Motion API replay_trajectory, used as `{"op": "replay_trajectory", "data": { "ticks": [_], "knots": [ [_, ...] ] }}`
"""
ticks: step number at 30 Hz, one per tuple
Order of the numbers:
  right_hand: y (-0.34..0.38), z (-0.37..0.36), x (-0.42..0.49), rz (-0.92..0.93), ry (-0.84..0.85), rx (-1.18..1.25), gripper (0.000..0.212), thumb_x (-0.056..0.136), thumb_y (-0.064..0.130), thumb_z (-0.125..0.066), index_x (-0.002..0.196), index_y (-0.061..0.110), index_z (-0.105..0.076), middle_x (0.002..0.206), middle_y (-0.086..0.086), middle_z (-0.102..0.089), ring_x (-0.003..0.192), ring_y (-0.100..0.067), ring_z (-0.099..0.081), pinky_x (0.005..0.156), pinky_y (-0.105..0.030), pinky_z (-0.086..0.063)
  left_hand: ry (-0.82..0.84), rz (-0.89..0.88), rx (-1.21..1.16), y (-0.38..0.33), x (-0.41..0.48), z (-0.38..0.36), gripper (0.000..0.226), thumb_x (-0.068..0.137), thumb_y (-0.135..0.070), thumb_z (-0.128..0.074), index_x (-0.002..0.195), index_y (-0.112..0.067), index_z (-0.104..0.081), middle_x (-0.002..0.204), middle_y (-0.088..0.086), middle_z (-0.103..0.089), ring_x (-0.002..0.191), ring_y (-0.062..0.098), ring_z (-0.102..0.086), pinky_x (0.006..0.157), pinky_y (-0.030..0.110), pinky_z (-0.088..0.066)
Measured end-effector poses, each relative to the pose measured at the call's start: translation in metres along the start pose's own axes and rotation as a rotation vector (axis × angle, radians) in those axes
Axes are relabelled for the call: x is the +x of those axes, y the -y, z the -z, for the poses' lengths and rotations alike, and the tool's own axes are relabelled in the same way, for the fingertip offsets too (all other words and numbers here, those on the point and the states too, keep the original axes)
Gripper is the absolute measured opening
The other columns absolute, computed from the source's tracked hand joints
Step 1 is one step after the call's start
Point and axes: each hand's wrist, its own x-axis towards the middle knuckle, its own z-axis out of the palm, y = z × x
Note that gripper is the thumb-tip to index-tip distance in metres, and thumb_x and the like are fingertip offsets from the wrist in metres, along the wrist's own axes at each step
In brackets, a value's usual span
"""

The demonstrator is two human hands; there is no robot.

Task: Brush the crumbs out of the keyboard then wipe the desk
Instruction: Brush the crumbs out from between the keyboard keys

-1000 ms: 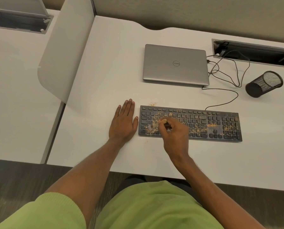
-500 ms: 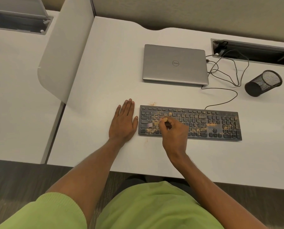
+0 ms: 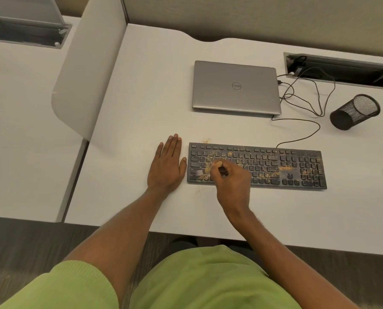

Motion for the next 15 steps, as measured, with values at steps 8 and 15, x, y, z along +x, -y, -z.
{"op": "replay_trajectory", "data": {
  "ticks": [8, 15],
  "knots": [
    [0.009, -0.004, -0.005, 0.199, 0.065, -0.04, 0.01, 0.099, 0.017, -0.069, 0.102, 0.012, -0.077, 0.093, 0.001, -0.074, 0.084, -0.014, -0.065, 0.073, -0.041, -0.058, 0.006, 0.001, 0.005, 0.0, 0.0, 0.0, 0.07, 0.111, -0.045, -0.023, 0.172, -0.014, -0.009, 0.18, 0.002, -0.006, 0.165, 0.012, 0.003, 0.135, 0.038, -0.001],
    [-0.005, 0.006, -0.003, 0.142, 0.071, -0.122, 0.011, 0.101, 0.017, -0.066, 0.106, 0.013, -0.076, 0.093, 0.001, -0.075, 0.082, -0.014, -0.066, 0.071, -0.041, -0.059, -0.001, -0.002, -0.016, 0.0, 0.0, -0.001, 0.069, 0.111, -0.043, -0.027, 0.172, -0.013, -0.012, 0.179, 0.003, -0.01, 0.166, 0.013, -0.003, 0.135, 0.041, -0.007]
  ]
}}
